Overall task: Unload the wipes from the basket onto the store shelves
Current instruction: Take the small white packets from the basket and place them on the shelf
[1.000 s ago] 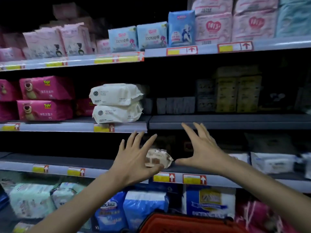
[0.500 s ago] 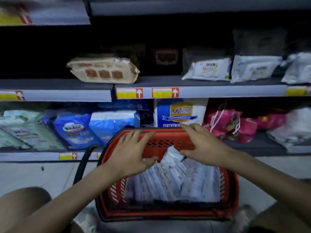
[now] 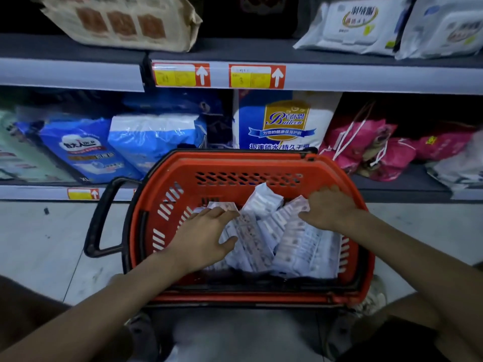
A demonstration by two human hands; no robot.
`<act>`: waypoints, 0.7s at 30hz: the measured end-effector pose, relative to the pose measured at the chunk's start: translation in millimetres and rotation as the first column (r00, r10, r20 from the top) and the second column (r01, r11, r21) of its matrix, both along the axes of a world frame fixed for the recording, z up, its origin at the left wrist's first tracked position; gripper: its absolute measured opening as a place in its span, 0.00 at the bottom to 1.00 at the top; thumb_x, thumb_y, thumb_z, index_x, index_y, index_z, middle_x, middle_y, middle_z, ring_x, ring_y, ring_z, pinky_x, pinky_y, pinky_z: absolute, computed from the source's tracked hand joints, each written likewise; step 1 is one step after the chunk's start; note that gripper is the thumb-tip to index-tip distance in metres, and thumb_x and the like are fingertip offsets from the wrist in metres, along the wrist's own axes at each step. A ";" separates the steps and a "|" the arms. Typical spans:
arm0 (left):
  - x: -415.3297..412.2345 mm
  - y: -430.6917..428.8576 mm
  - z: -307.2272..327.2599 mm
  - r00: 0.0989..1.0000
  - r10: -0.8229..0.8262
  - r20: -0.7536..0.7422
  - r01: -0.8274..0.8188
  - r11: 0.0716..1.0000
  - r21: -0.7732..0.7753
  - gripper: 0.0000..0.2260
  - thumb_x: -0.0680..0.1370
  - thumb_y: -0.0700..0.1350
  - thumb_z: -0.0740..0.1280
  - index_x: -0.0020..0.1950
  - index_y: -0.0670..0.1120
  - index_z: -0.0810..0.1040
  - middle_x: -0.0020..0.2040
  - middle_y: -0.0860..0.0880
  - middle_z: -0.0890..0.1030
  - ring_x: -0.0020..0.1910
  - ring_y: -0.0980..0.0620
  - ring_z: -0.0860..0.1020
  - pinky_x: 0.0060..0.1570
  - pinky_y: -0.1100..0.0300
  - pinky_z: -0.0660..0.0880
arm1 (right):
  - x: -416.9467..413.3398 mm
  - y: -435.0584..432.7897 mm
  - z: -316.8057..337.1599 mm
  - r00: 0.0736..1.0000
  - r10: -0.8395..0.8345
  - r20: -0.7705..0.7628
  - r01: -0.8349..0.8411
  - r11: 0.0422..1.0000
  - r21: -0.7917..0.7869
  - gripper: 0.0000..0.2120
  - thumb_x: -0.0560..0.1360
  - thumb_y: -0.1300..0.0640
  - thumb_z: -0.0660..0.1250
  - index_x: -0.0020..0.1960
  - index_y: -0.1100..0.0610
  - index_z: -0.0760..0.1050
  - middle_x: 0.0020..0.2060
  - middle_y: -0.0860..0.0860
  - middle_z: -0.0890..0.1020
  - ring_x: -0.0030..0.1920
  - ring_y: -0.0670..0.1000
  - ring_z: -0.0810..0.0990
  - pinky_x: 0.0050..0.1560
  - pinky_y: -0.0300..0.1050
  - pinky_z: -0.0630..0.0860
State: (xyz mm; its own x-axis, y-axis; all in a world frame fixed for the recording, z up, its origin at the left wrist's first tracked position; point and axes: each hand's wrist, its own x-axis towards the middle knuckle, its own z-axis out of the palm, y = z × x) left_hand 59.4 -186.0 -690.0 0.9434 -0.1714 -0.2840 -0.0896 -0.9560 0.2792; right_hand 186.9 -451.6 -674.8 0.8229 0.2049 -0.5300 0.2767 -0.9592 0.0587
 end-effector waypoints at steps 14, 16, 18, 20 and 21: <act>-2.2 -4.3 -10.0 0.989 0.060 -0.132 -0.076 0.990 -0.115 0.24 0.85 0.54 0.63 0.80 0.52 0.67 0.72 0.48 0.77 0.63 0.47 0.79 0.51 0.58 0.72 | -23.5 41.9 8.2 0.968 -0.237 -0.081 0.249 0.946 0.208 0.21 0.68 0.44 0.80 0.40 0.57 0.73 0.44 0.54 0.75 0.58 0.57 0.73 0.48 0.47 0.72; -1.2 -3.2 -10.2 0.987 0.088 -0.138 -0.111 0.980 -0.167 0.23 0.85 0.52 0.64 0.79 0.52 0.68 0.72 0.49 0.77 0.63 0.48 0.80 0.53 0.59 0.73 | -18.5 39.9 10.9 0.945 -0.292 -0.148 0.322 0.907 0.269 0.19 0.68 0.49 0.82 0.48 0.61 0.81 0.43 0.55 0.81 0.51 0.54 0.79 0.44 0.45 0.76; -1.4 -2.4 -10.7 0.980 0.138 -0.146 -0.171 0.953 -0.249 0.21 0.84 0.51 0.65 0.77 0.52 0.71 0.69 0.50 0.79 0.63 0.50 0.80 0.59 0.56 0.77 | -12.5 38.9 17.9 0.914 -0.350 -0.206 0.402 0.852 0.335 0.20 0.67 0.54 0.83 0.54 0.61 0.84 0.47 0.55 0.85 0.47 0.54 0.83 0.44 0.44 0.79; -0.3 -1.5 -12.9 0.960 0.202 -0.193 -0.260 0.900 -0.349 0.19 0.84 0.49 0.66 0.75 0.51 0.73 0.62 0.52 0.82 0.59 0.51 0.82 0.60 0.51 0.78 | -6.7 39.7 29.0 0.864 -0.409 -0.292 0.502 0.740 0.448 0.23 0.66 0.60 0.83 0.60 0.58 0.83 0.50 0.54 0.84 0.47 0.53 0.82 0.42 0.41 0.77; 0.1 -0.4 -13.4 0.945 0.233 -0.229 -0.309 0.865 -0.395 0.18 0.84 0.48 0.67 0.74 0.51 0.75 0.56 0.53 0.84 0.55 0.50 0.83 0.57 0.48 0.79 | -3.6 39.8 35.4 0.841 -0.421 -0.339 0.541 0.666 0.514 0.24 0.66 0.62 0.83 0.61 0.56 0.83 0.50 0.53 0.84 0.46 0.52 0.82 0.40 0.40 0.76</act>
